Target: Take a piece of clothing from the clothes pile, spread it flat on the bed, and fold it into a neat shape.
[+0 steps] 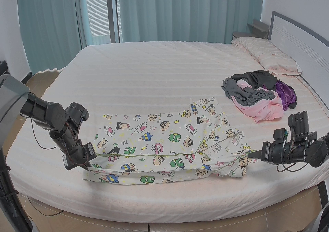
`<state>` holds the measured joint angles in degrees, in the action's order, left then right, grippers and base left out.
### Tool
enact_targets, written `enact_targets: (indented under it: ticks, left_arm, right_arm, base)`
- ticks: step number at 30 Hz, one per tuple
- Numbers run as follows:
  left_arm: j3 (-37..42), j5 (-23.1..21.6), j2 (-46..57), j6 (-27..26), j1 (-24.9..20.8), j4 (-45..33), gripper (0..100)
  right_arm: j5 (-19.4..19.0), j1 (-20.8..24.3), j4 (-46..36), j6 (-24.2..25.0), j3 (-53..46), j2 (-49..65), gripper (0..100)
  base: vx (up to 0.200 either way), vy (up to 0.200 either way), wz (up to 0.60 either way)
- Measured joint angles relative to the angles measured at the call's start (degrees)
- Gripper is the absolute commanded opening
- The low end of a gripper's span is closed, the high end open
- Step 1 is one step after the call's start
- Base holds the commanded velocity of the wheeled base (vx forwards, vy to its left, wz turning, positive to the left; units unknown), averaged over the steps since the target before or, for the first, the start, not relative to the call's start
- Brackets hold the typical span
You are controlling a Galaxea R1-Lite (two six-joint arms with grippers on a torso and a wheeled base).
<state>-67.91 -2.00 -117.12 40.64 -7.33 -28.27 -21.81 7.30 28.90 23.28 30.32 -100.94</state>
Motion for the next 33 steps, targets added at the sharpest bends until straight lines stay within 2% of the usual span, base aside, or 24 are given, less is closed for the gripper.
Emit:
enact_targets:
  ticks: [4,15,20,33]
  left_arm:
    - [0.30,0.30,1.85,-1.80,-1.02,-5.72,0]
    - [1.85,0.59,3.58,-5.62,-3.56,-12.02,0]
    - [1.40,0.67,3.08,-6.57,-3.69,-12.64,0]
    - [-7.03,0.48,-0.05,-5.45,-2.26,-13.08,0]
  right_arm:
    - [0.02,-0.15,-2.58,-0.46,-1.55,1.74,0]
    - [0.05,-0.55,-10.74,-3.99,-3.39,6.51,0]
    - [0.05,-0.61,-13.67,-6.60,-3.32,7.41,0]
    - [0.02,-0.80,-13.97,-6.40,2.56,3.89,0]
  base:
    - [0.000,0.000,0.00]
    - [0.000,0.000,0.00]
    - [0.000,0.000,0.00]
    - [0.000,0.000,0.00]
